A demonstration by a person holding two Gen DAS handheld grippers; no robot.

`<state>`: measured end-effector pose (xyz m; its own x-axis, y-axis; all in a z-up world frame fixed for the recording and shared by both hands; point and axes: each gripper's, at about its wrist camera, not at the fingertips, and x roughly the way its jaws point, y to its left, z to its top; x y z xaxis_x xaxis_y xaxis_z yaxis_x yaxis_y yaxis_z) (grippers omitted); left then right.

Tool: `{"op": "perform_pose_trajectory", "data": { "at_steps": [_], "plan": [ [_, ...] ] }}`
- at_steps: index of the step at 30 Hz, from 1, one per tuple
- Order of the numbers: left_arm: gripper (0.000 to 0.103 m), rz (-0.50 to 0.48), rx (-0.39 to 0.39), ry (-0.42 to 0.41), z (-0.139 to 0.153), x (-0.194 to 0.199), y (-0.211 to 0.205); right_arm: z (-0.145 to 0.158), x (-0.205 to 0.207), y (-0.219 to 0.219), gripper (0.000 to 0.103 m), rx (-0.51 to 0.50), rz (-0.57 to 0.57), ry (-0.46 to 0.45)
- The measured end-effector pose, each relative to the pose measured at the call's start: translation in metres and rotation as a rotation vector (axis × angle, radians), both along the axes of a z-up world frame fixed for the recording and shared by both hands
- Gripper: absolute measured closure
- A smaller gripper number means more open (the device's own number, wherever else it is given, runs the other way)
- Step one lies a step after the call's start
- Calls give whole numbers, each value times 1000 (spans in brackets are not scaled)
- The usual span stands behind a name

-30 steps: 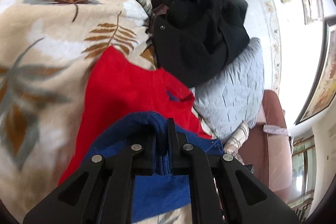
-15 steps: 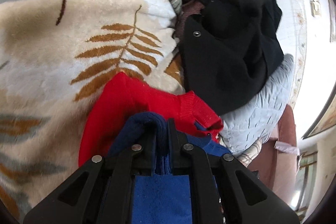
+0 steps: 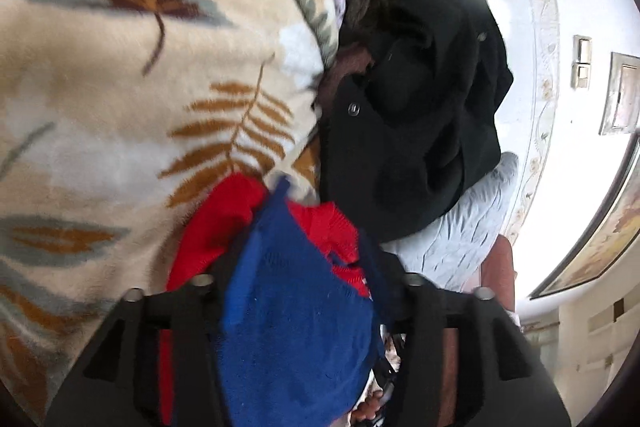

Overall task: Fold small clothes
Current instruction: 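Lift the hem with both grippers and fold it toward the red collar, then lower the folded hem onto the sweater and open both grippers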

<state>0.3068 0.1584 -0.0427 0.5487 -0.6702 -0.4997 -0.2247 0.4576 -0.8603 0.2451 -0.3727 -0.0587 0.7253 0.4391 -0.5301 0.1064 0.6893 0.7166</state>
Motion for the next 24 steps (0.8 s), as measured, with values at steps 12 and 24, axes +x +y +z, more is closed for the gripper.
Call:
{"op": "perform_pose_trajectory", "data": {
  "at_steps": [12, 24],
  "plan": [
    [82, -128, 276, -17, 7, 0, -31, 26, 4, 43, 96, -348, 85, -17],
    [94, -108, 534, -43, -5, 12, -48, -16, 8, 7, 96, -237, -73, 98]
  ]
}}
